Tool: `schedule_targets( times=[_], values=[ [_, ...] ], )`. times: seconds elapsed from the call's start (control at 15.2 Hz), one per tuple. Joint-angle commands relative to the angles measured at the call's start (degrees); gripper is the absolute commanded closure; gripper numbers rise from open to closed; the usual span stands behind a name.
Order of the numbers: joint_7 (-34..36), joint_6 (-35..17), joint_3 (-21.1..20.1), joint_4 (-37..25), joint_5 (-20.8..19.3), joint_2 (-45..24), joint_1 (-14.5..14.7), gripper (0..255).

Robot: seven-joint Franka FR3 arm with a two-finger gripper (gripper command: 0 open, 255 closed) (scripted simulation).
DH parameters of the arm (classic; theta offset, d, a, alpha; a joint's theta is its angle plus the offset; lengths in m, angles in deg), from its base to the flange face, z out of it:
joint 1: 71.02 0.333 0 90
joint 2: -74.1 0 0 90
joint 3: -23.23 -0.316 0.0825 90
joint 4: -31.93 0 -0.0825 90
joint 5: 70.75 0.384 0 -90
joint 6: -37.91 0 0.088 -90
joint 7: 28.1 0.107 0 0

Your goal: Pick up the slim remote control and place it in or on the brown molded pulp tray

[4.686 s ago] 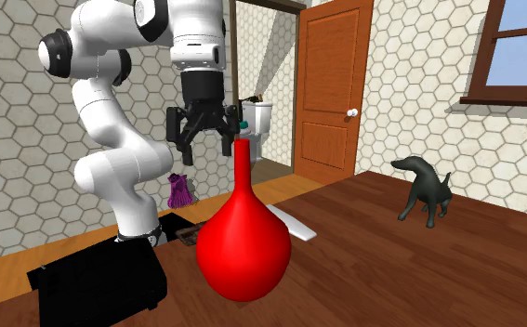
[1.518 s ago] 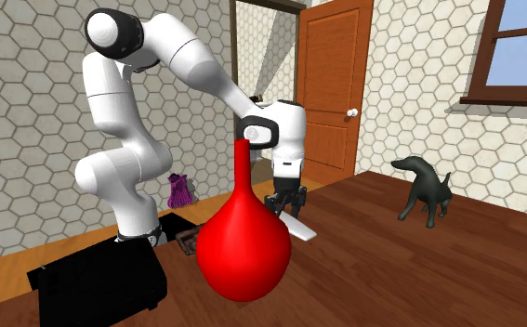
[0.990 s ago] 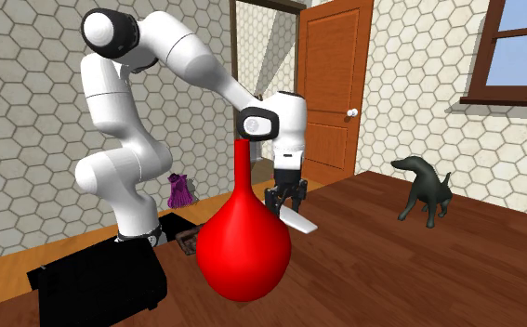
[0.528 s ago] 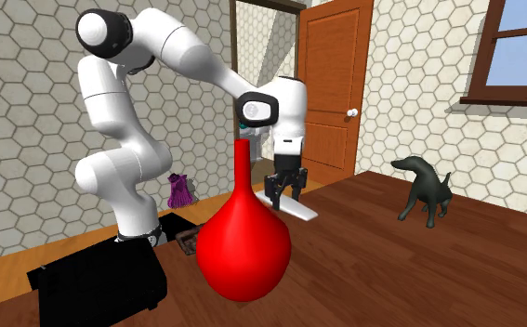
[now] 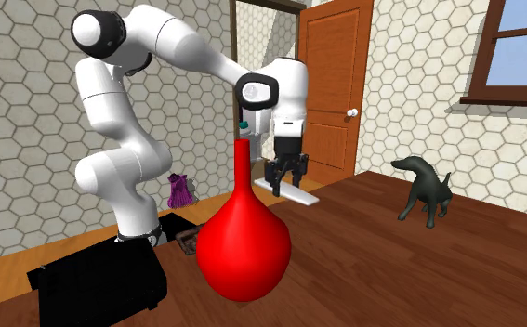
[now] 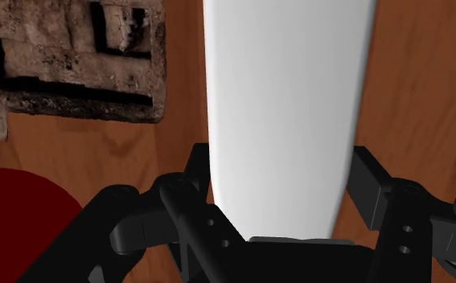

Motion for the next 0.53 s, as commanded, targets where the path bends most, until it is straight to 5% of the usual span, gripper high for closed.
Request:
schedule_targets(
  times=[0.0,0.13,0.46],
  values=[
    [-0.06,1.67,0.26,-1.1,0.04,0.57,0.02,255],
    [-0.16,3.26,0.54,-2.16,0.07,1.13,0.02,255],
    [-6.57,5.3,5.74,7.07,2.11,12.06,0.86,255]
  ],
)
